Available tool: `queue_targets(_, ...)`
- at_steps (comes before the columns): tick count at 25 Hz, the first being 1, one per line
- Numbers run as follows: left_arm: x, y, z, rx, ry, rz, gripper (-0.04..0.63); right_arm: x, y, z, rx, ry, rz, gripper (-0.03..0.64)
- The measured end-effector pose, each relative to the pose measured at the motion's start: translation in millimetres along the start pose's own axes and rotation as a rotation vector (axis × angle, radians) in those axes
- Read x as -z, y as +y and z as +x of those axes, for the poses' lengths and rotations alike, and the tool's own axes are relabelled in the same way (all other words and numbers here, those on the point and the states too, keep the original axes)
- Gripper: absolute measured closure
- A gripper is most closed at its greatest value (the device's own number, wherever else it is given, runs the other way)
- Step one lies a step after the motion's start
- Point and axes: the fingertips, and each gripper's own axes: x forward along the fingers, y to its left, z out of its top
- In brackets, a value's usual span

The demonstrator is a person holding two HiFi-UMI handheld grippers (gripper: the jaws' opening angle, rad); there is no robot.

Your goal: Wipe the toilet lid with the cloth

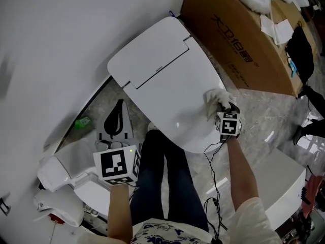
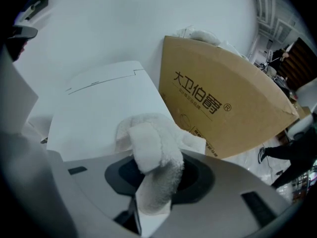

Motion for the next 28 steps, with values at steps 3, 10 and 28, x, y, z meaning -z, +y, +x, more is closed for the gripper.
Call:
queue_targets(3,0.1,0.8,-2.4,0.004,-0.002,-0.004,0.588,6.9,11.6,-4.7,-0.012,0.008,0.005,0.494)
queue_targets(10,-0.3,3.7,-8.8,0.008,-0.013,-0.012,0.588,21.2,56.7,-17.4,-0.057,0.003,-0.016,0.494)
queue_targets(28,0.2,-0.7,-12.5,0.045,-0.018,-0.002,0.588,49.9,179.1,-48.1,-0.258,-0.006,-0.284,0.494)
